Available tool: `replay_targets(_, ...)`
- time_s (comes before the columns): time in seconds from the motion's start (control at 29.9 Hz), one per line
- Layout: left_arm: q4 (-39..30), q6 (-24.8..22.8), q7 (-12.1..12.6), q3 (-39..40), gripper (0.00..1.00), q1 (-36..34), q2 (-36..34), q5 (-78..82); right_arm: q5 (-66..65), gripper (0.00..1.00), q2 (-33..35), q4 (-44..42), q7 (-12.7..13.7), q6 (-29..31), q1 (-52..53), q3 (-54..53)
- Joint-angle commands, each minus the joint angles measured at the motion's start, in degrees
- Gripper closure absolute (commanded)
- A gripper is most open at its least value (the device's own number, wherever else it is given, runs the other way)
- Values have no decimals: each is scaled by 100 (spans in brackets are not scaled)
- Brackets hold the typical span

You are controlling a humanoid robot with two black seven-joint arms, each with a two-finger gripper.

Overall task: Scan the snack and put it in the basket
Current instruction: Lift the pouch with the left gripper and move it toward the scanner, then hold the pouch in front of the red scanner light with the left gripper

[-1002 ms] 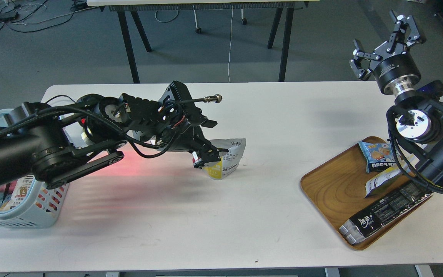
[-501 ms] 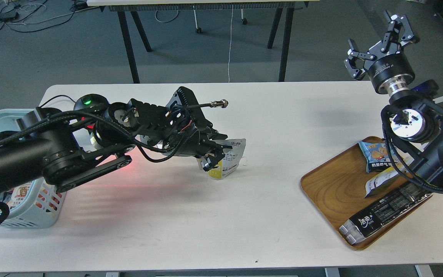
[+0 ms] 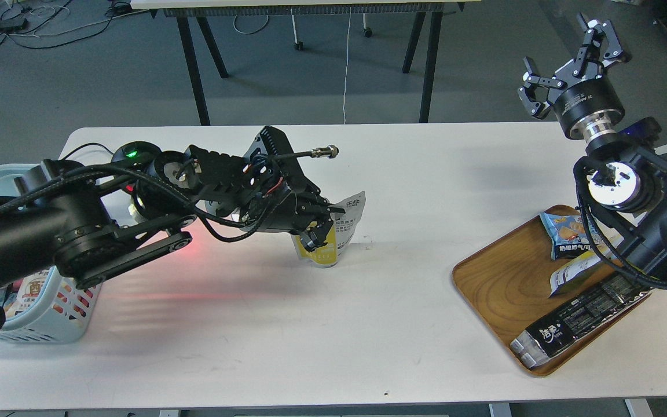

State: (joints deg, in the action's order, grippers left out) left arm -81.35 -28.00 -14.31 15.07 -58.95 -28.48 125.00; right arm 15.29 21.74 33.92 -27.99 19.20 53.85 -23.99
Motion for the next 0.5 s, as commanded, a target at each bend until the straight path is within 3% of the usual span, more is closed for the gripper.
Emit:
replay_targets(0.0, -372, 0, -89, 198, 100, 6, -517, 0, 1, 3, 6, -9, -1, 5, 108, -1)
replay_targets(0.13, -584, 0, -370, 365, 100, 32, -1298, 0, 1, 3, 6, 0, -1, 5, 179, -1)
replay_targets(0.3, -716, 0, -467, 445, 100, 111, -2335, 0, 1, 3, -3, -9, -1, 5, 196, -1)
replay_targets(0.47, -716, 0, -757, 410, 100, 173, -3040, 0, 1, 3, -3, 0, -1, 5, 196, -1)
